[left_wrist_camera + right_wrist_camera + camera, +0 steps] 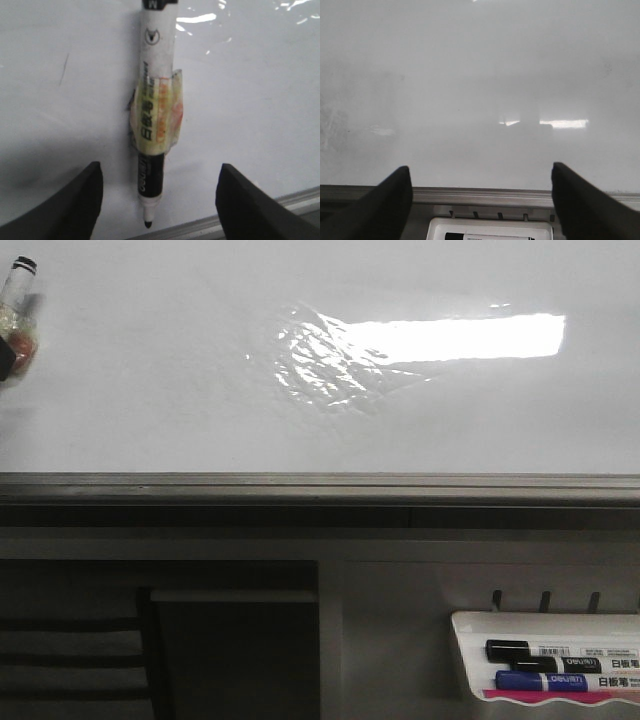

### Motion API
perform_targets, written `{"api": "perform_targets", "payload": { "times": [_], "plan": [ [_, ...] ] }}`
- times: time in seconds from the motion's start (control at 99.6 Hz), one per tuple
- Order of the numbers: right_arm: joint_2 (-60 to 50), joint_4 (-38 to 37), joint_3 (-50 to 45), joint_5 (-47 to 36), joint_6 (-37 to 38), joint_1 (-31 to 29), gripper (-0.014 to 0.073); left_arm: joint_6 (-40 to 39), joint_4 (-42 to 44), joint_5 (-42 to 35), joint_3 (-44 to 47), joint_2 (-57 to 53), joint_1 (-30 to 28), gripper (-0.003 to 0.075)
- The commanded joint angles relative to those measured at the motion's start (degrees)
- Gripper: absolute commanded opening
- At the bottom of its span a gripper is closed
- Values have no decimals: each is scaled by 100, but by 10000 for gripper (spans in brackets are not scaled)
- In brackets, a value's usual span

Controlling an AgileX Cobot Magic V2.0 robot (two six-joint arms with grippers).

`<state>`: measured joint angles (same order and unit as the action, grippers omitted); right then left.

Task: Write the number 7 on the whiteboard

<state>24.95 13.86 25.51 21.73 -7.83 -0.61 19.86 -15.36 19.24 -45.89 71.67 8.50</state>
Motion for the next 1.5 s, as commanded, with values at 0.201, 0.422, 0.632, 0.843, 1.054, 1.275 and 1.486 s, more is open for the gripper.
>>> {"api": "perform_targets", "payload": {
  "times": [0.201,0.422,0.632,0.843,1.054,1.275,1.486],
  "plan": [
    [65,51,216,-441,-7,-33,513,99,36,-864,-206,293,204,433],
    [65,51,216,-407,-7,-33,513,99,331,-1113,-206,490,284,300],
    [65,51,216,-349,-7,-33,513,99,331,-1168,-206,594,284,193],
    [65,51,216,-336,-7,-33,513,99,331,-1090,-206,594,284,63],
    [73,51,255,-45,-7,-33,513,99,331,-491,-206,341,284,-20],
    [489,51,1019,1413,-18,-33,513,99,318,2115,-743,-117,292,-20],
    [1491,132,1910,2643,-656,-33,512,466,29,4250,-1613,-91,299,-20]
  ]
}}
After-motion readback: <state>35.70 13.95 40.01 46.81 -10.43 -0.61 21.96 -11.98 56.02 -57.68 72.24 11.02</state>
